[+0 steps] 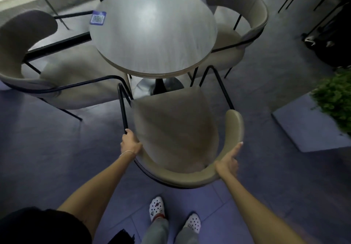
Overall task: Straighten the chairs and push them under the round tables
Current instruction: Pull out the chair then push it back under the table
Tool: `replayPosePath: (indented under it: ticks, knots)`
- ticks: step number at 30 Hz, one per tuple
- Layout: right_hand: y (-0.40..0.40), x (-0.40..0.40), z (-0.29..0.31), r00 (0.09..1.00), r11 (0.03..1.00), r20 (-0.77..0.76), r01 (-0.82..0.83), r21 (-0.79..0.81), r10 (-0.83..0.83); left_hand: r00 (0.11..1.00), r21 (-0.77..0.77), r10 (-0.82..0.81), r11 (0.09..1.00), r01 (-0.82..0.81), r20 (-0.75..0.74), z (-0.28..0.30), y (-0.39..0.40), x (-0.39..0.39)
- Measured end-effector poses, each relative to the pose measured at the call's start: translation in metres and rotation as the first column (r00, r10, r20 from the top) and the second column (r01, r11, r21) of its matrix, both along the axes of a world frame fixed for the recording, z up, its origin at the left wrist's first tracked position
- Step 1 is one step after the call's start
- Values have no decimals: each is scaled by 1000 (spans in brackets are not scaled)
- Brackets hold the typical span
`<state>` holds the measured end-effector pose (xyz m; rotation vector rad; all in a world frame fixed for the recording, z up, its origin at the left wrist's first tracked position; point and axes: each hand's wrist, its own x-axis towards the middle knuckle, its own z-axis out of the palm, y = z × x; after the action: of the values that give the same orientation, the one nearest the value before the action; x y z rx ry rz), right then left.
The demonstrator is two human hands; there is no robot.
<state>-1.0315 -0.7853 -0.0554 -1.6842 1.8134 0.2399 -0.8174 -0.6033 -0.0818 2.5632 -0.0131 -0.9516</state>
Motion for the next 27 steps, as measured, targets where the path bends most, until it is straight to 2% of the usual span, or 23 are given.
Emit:
replayPosePath:
  ticks: [4, 11, 27]
  knots:
    - [-5, 27, 3, 999, 999, -18, 50, 16, -50, 1000, 4, -2, 1000, 2, 27, -2, -6, 21]
    - [-10, 33, 3, 999, 999, -49, 3, -37, -5, 1000, -11, 18, 1000, -18, 2, -2, -10, 23]
    - [-34, 27, -7, 997, 997, 0, -72, 5, 72, 995, -29, 103, 994, -104, -16, -2, -25, 11]
